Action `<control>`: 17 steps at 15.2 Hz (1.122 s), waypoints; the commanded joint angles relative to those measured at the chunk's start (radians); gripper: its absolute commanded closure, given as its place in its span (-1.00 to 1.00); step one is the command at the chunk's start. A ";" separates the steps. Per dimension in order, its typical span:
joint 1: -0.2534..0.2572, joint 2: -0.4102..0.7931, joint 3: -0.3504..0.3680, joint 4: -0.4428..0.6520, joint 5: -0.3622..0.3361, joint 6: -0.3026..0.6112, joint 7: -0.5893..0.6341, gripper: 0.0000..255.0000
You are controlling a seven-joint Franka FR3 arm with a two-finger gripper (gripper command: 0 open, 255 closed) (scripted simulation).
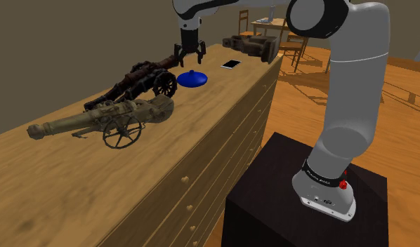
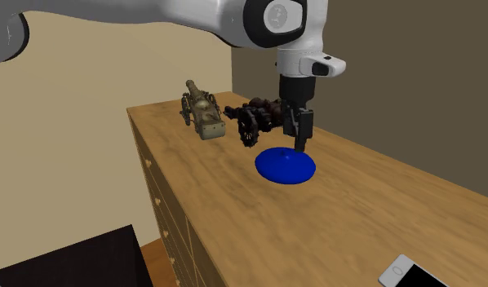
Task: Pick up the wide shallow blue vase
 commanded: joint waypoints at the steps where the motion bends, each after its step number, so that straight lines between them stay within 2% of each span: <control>1: 0.003 0.002 0.003 -0.044 0.001 0.037 0.000 -1.00; 3: 0.003 0.002 0.002 -0.044 0.001 0.037 0.000 -1.00; 4: 0.002 0.003 0.002 -0.046 0.002 0.040 -0.002 1.00; 13: 0.003 0.002 0.002 -0.044 0.001 0.037 0.000 1.00; 17: 0.004 0.002 0.002 0.010 0.001 -0.017 0.000 1.00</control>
